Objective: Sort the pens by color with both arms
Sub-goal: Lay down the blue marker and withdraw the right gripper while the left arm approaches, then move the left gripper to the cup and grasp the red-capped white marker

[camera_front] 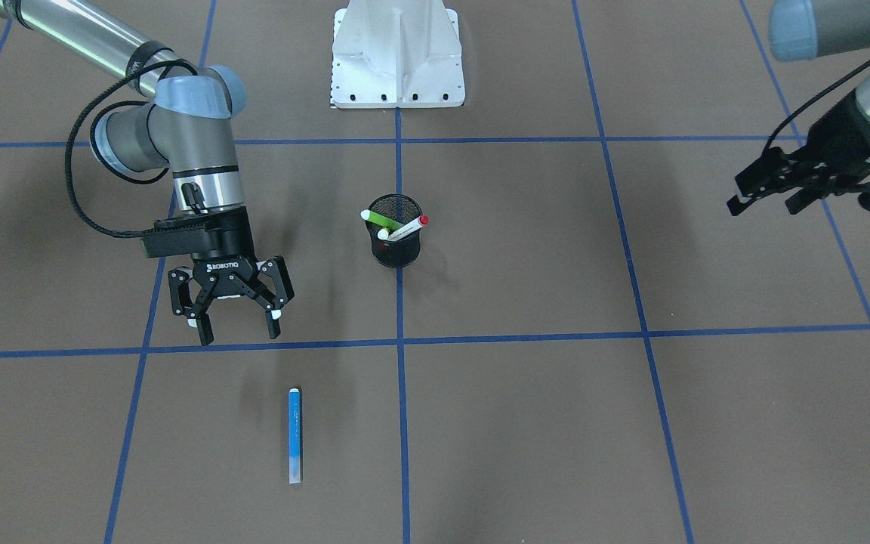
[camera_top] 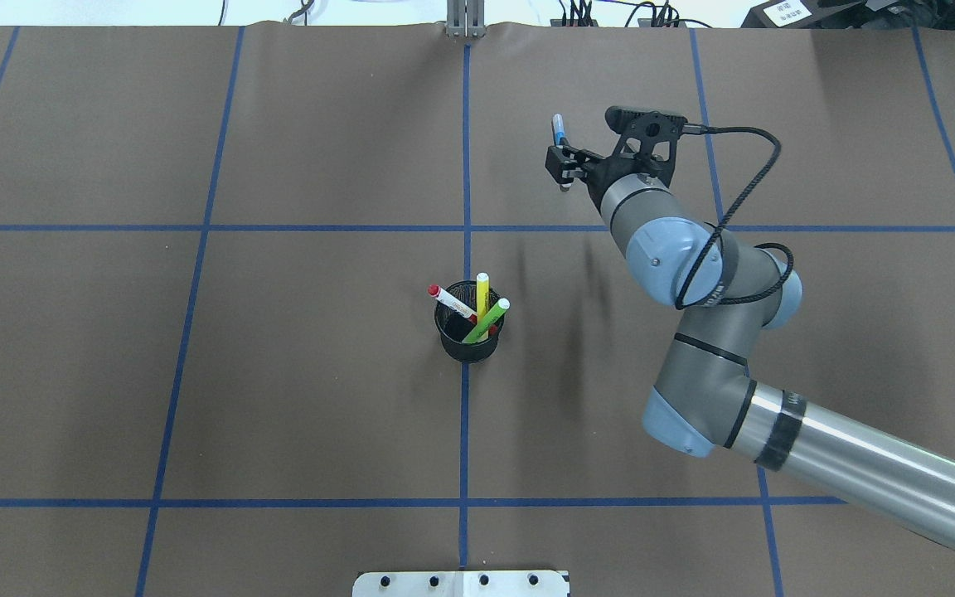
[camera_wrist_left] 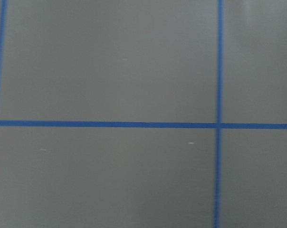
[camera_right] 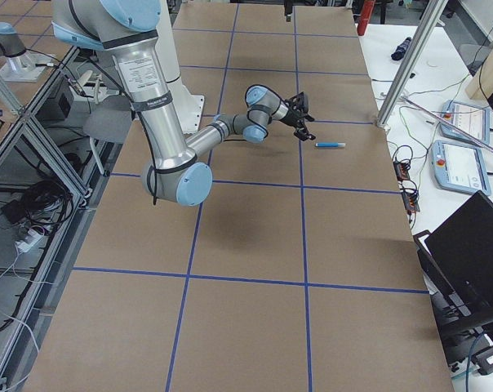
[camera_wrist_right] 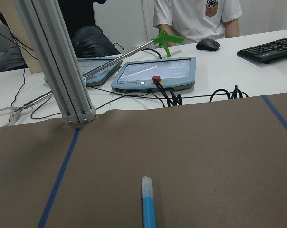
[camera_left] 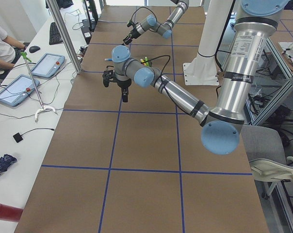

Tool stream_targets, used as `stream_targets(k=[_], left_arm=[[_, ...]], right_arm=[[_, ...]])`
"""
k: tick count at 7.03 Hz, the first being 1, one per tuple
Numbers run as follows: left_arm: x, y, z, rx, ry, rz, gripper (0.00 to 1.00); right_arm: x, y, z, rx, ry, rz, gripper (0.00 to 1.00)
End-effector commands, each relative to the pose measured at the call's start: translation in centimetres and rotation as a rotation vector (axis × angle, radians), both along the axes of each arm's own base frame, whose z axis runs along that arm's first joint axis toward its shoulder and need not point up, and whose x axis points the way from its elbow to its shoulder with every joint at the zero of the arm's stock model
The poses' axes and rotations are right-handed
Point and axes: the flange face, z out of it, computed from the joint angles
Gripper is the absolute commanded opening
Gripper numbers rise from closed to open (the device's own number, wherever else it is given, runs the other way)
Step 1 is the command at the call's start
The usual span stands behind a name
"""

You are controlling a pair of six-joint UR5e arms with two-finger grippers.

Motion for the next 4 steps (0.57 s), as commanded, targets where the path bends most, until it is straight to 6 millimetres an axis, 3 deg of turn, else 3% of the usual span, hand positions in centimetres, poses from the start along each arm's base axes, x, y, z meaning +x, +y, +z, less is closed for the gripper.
stream_targets(k=[1,2,3,4], left_arm=[[11.8,1.9,-9.4,-0.16,0.08,0.006,1.0],[16.3,2.3,-12.9,-0.203,0.101,0.027,1.0],[20.1,3.0,-14.4,-0.211,0.105,0.068,1.0],[21.9,2.5,-14.1,-0.194,0.124,0.087,1.0]], right_arm=[[7.4,-2.6,1.4,-0.087,-0.064,-0.114,0.99],[12.3,-5.2,2.1,-0.136,-0.092,-0.187,0.99],[17.7,-7.7,3.2,-0.173,-0.077,-0.27,0.99],[21.8,-8.9,4.1,-0.255,-0.072,-0.346,0.99]])
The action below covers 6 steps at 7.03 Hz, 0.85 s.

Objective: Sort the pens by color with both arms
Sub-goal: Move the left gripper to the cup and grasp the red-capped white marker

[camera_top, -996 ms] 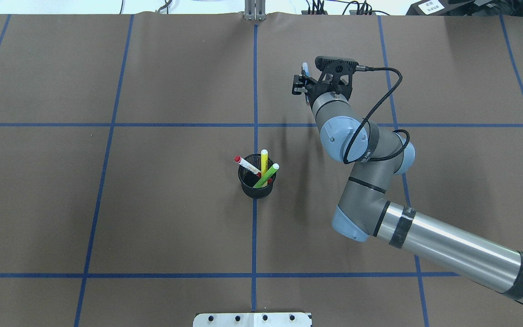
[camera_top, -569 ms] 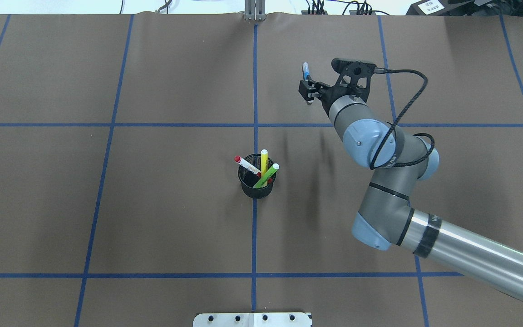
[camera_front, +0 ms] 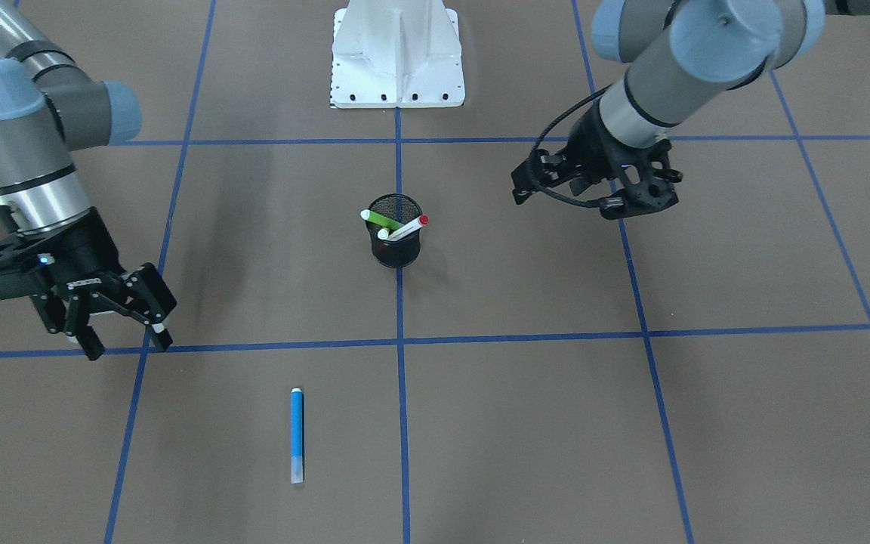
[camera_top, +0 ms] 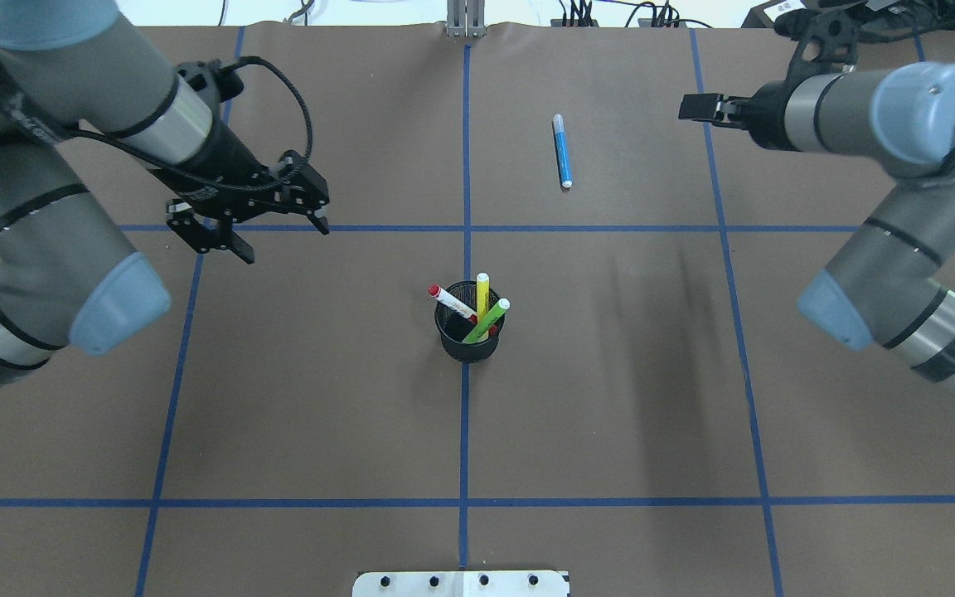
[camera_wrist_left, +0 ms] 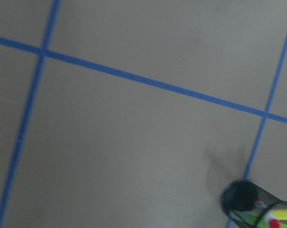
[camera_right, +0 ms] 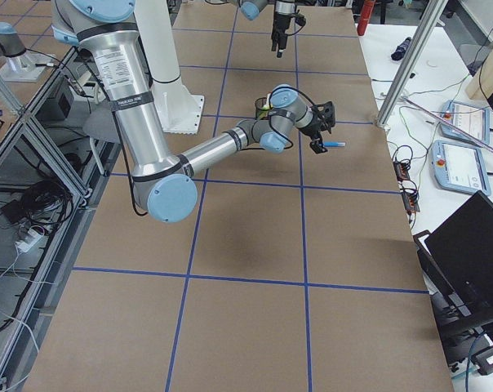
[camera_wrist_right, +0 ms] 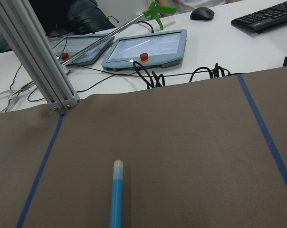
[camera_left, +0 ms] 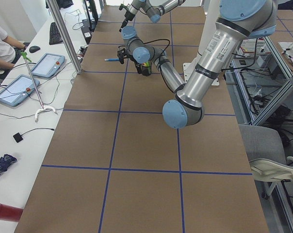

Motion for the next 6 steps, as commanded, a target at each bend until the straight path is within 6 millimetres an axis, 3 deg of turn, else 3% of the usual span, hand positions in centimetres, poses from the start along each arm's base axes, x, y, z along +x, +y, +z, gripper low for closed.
stream_targets(k=[1,2,3,4,6], left_arm=[[6.1,-0.2,-0.2,-0.023,0.036,0.03,1.0],[9.1,-1.8,-0.6,-0.086,0.031,0.009,1.0],[10.3,-1.9,-0.7,-0.095,0.031,0.014,1.0],[10.7,-1.5,-0.8,-0.085,0.043,0.022,0.99],[11.5,-1.7,-0.6,-0.057,0.08,0.028,0.91]], right_arm=[[10.0,-1.8,3.0,-0.126,-0.024,-0.142,0.99],[14.2,-1.6,6.1,-0.149,-0.055,-0.231,0.99],[18.3,-1.7,9.5,-0.167,-0.096,-0.305,0.99],[19.5,-1.5,11.7,-0.16,-0.102,-0.347,0.99],[19.5,-1.2,12.3,-0.165,-0.096,-0.344,0.99]])
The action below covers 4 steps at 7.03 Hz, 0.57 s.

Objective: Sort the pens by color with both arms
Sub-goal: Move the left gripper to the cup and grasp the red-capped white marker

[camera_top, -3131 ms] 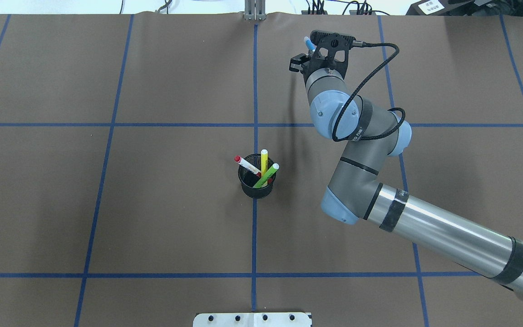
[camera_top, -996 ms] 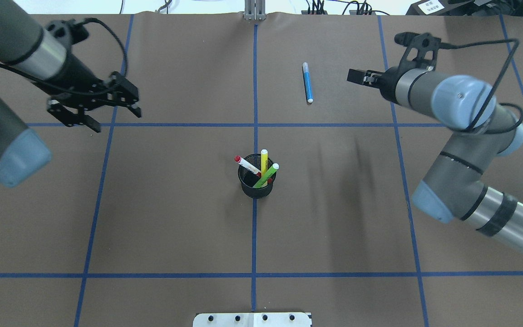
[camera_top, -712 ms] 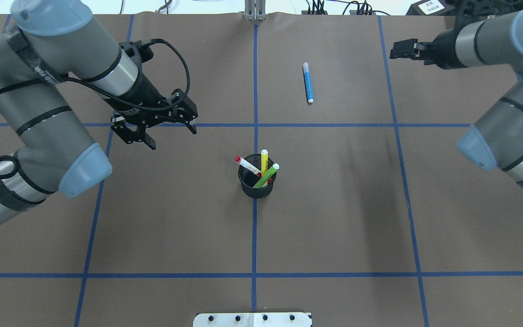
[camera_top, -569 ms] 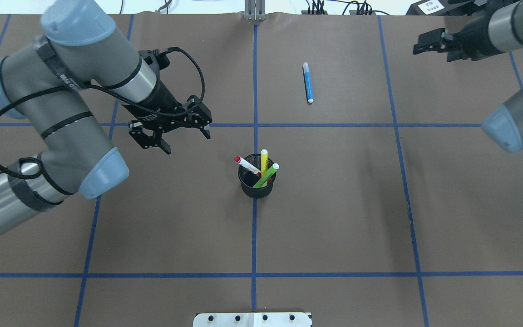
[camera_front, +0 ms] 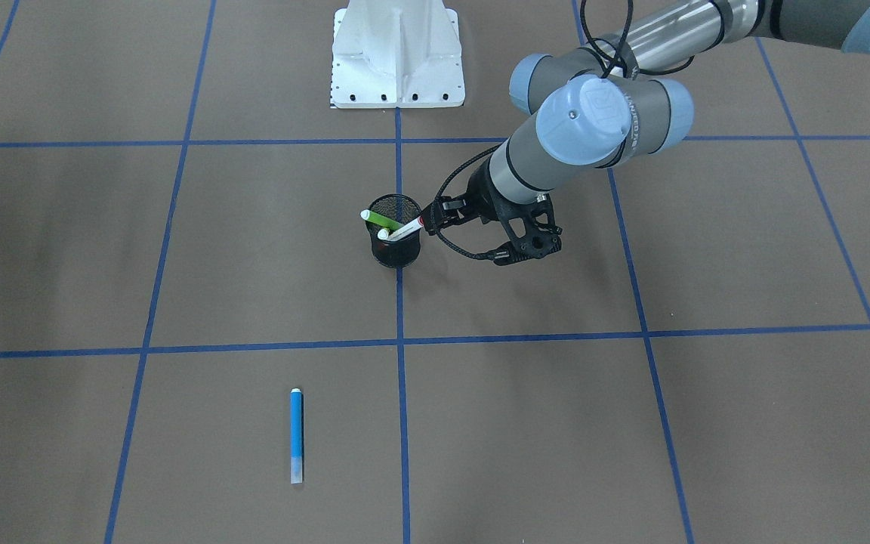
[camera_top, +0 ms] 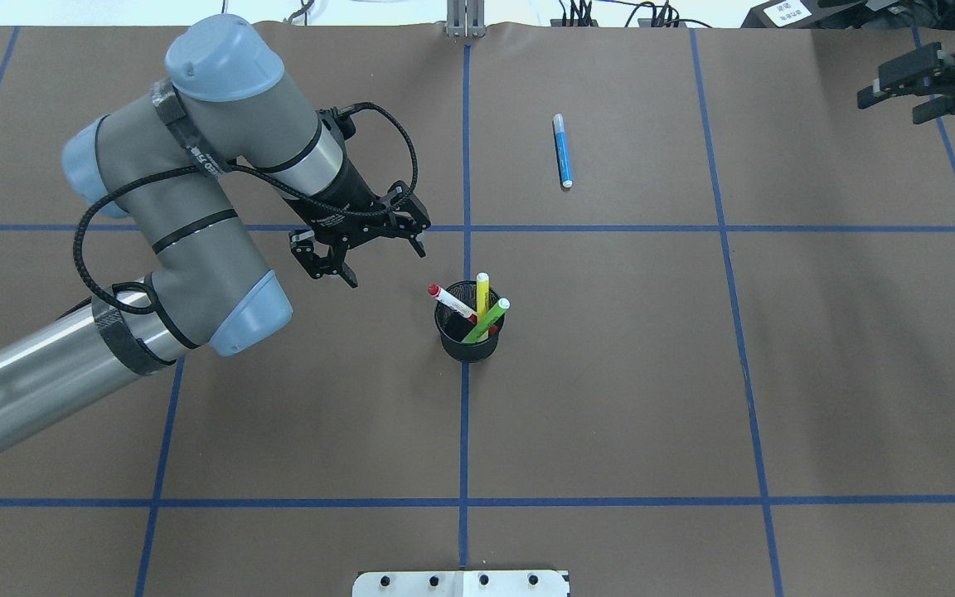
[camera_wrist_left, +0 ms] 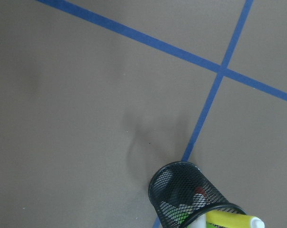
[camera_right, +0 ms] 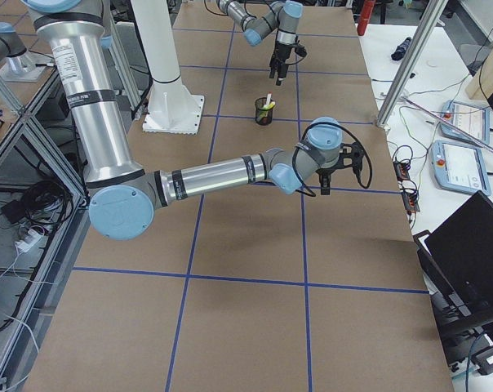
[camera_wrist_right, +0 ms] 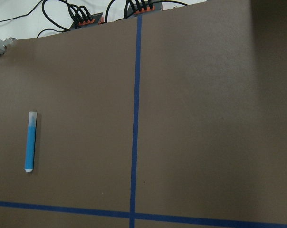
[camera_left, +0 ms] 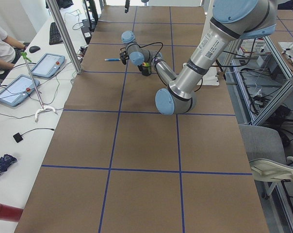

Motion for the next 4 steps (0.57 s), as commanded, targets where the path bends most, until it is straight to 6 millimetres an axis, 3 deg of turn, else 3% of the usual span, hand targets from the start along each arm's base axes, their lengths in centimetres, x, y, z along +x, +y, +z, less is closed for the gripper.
stream_targets(k=[1,4], left_arm=[[1.4,0.0,0.7,0.034,0.045,0.011,0.87],[2.6,0.7,0.5,0.064,0.083,0.027,0.77]], right_arm=[[0.4,0.2,0.7,-0.002,0.0,-0.005,0.99],[0.3,0.2,0.7,-0.002,0.001,-0.005,0.99]])
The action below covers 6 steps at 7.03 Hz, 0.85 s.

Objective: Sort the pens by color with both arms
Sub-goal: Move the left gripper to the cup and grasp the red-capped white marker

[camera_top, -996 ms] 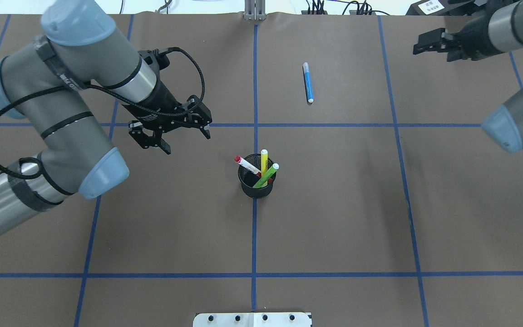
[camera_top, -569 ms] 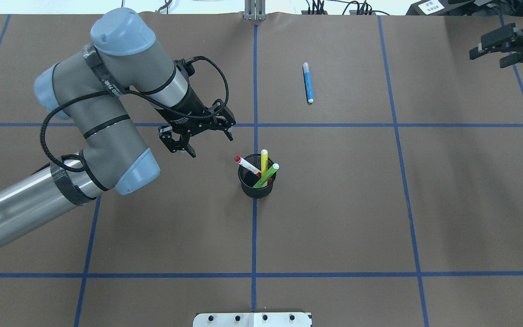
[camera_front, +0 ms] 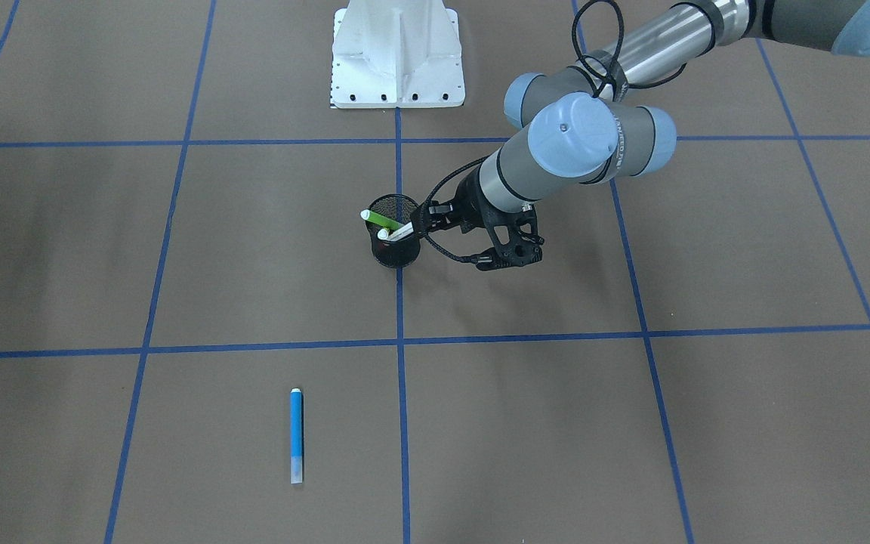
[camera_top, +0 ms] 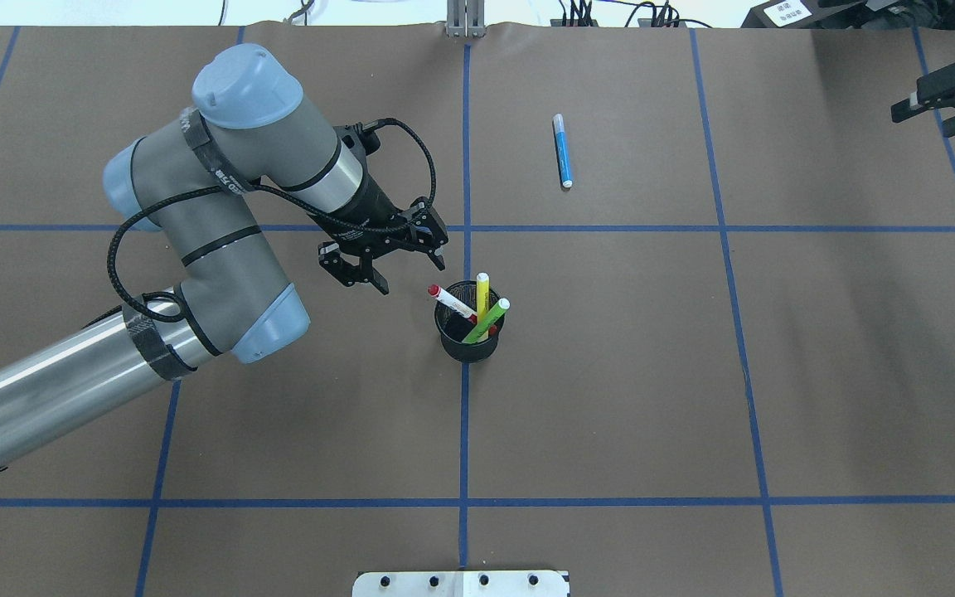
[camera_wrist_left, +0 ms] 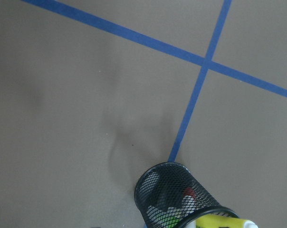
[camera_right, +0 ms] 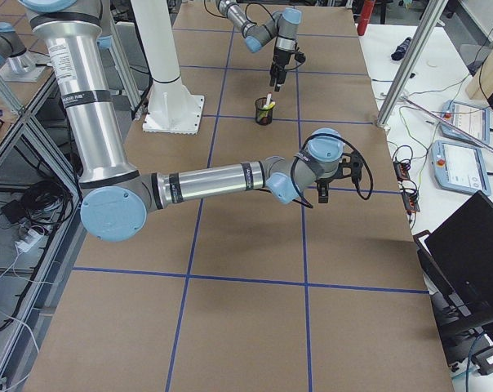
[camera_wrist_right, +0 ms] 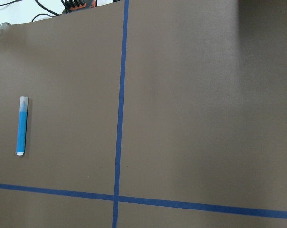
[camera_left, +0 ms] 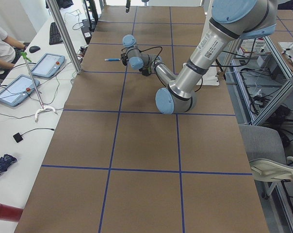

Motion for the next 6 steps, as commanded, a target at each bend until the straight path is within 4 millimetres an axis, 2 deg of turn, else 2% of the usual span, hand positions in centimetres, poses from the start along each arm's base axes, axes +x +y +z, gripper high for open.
stream_targets(k=[1,2,3,4,5,6], left_arm=[[0.84,0.62,-0.28,0.019,0.024,0.014,0.72],[1.16,0.78,-0.25,0.026,0.032,0.019,0.67],[1.17,0.76,-0.35,0.028,0.033,0.017,0.52],[1.17,0.78,-0.36,0.023,0.033,0.017,0.23],[1.19,0.76,-0.9,0.028,0.039,0.017,0.0],[1.19,0.76,-1.14,0.031,0.042,0.017,0.0]], right_arm=[[0.0,0.04,0.11,-0.001,0.002,0.001,0.99],[0.01,0.04,0.09,0.0,0.001,0.001,0.99],[0.02,0.09,0.18,-0.001,0.002,0.001,0.99],[0.03,0.14,0.26,-0.001,0.002,0.001,0.99],[0.06,0.29,0.51,-0.004,0.002,0.001,0.99],[0.07,0.29,0.52,-0.004,0.003,0.002,0.99]])
